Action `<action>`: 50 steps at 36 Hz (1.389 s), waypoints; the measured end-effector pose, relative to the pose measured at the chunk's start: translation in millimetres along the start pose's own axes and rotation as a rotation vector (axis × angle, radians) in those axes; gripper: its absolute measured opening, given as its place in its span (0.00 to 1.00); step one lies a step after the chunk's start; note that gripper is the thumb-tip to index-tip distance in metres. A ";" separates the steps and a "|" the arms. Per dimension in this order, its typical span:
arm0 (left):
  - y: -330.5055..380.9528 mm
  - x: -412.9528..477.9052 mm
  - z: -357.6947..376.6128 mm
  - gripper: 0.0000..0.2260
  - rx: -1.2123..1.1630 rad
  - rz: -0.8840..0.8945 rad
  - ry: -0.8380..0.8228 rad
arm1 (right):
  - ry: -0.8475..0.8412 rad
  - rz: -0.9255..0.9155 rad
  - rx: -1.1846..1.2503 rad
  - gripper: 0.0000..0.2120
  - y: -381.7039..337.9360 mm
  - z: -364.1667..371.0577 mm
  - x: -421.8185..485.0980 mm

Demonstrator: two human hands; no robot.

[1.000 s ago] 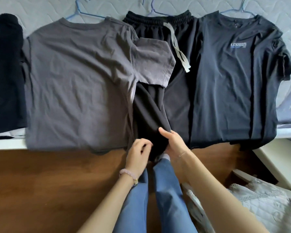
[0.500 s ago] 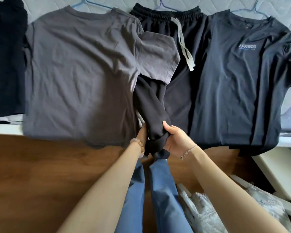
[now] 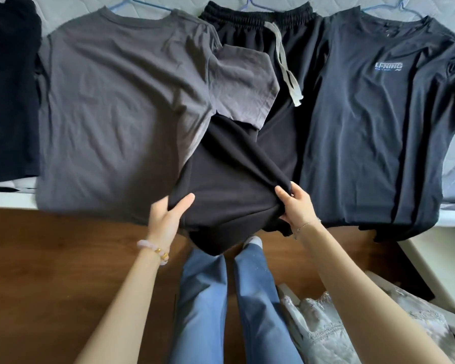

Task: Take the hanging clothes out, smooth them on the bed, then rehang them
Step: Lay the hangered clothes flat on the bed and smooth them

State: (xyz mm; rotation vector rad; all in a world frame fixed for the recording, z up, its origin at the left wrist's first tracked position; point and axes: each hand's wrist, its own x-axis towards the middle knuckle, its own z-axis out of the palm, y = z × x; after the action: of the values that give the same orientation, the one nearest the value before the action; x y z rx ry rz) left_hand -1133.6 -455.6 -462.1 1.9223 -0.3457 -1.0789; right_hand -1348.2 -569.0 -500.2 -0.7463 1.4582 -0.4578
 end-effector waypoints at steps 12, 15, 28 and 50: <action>-25.5 -19.0 -30.0 0.29 0.184 -0.620 -0.473 | -0.308 0.420 0.026 0.07 36.1 29.5 -42.1; -38.2 -21.9 -41.8 0.41 0.340 -0.619 -0.535 | -0.362 0.423 -0.081 0.08 60.4 42.0 -59.7; -20.5 -61.4 -46.2 0.14 0.287 -0.101 -0.088 | -0.233 0.266 0.336 0.12 41.7 31.7 -73.4; -98.6 -50.1 -127.5 0.20 0.566 -0.298 -0.565 | -0.235 0.252 -0.082 0.20 97.8 18.9 -137.8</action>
State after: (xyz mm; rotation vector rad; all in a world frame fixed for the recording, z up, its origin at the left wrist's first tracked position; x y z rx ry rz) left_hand -1078.0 -297.7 -483.3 2.1631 -0.7586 -1.8847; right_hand -1357.2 -401.8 -470.3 -0.6467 1.3331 -0.1139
